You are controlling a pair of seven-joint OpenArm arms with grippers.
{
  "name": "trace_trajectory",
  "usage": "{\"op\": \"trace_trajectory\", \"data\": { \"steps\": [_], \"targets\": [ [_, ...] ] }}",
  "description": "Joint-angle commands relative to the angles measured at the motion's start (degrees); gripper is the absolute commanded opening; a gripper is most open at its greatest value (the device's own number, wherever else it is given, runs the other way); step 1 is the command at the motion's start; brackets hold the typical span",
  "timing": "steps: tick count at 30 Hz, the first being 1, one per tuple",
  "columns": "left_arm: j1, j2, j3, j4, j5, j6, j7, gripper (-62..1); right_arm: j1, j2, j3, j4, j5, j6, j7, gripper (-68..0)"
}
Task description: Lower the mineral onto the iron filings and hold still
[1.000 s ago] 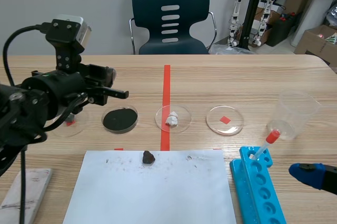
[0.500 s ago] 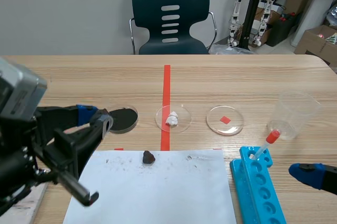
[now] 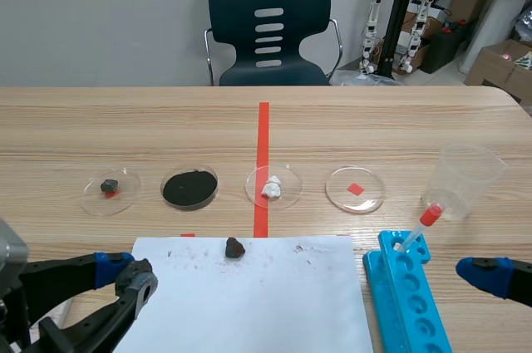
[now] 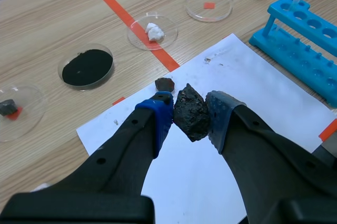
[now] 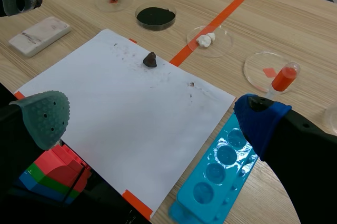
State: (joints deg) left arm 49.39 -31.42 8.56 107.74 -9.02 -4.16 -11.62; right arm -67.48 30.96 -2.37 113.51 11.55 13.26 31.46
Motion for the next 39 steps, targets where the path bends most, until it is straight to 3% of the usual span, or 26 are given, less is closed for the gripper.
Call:
{"op": "trace_trajectory", "data": {
  "steps": [1,39],
  "targets": [
    [-0.13,0.57,-0.02,0.66,-0.28,0.09,-1.01,-49.3,0.02,-0.04,0.15,1.4,0.44,0.04,0.87,0.4],
    [0.11,0.59,0.0,0.66,0.76,0.09,-0.39,-49.3,0.02,-0.04,0.15,1.4,0.44,0.04,0.87,0.4]
  ]
}}
